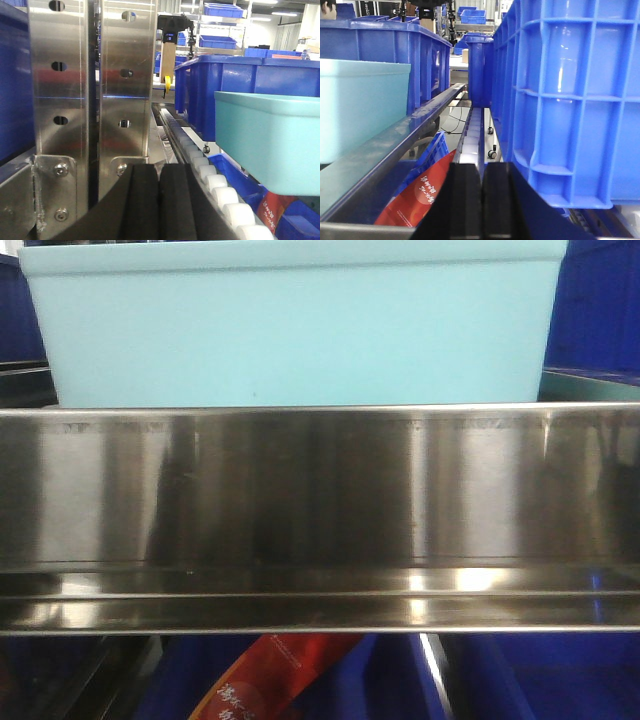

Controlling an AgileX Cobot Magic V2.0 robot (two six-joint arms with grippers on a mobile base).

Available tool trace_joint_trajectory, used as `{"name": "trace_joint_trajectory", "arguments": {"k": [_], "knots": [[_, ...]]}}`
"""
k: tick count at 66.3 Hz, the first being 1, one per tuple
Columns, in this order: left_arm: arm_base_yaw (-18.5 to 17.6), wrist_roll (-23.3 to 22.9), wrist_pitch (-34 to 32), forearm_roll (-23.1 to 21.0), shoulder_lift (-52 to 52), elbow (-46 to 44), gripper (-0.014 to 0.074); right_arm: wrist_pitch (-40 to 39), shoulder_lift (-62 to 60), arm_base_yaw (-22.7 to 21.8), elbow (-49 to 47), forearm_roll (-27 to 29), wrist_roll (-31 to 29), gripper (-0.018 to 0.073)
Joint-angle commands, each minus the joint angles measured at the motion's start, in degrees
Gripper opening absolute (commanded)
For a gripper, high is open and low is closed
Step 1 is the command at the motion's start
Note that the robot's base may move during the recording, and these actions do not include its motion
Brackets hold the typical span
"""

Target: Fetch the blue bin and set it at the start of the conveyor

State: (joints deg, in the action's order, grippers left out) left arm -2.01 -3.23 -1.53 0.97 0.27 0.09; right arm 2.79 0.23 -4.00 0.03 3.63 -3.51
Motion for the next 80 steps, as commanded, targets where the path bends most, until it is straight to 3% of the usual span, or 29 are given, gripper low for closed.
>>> {"name": "trace_joint_trajectory", "arguments": {"k": [1,31,51,57,69,80], "knots": [[0.1,0.0,-1.0,-0.3,-0.27,-0.09,-0.0111,-0.72,-0.23,-0.3,-0.03,-0.16,-0.06,-0.0163],[0.1,0.0,-1.1,-0.2,-0.27,-0.09,-0.0111,-0.88,-0.23,-0.3,-0.03,-0.16,-0.06,-0.0163],[0.1,0.0,-2.94,-0.34,-0.27,-0.29,-0.0111,-9.89,-0.23,-0.3,-0.03,-0.16,-0.06,-0.0163],[0.1,0.0,-0.91,-0.34,-0.27,-3.63,-0.0111,-5.85,-0.23,-0.3,-3.23,-0.16,-0.06,-0.0163],[0.1,0.0,11.73,-0.14,-0.27,-13.62,-0.0111,7.73,-0.23,-0.3,-15.5,-0.16,-0.06,-0.0163],[0.1,0.0,19.86,-0.14,3.43,-22.35,-0.0111,14.76,2.31,-0.3,-24.88,-0.16,-0.06,-0.0163]]}}
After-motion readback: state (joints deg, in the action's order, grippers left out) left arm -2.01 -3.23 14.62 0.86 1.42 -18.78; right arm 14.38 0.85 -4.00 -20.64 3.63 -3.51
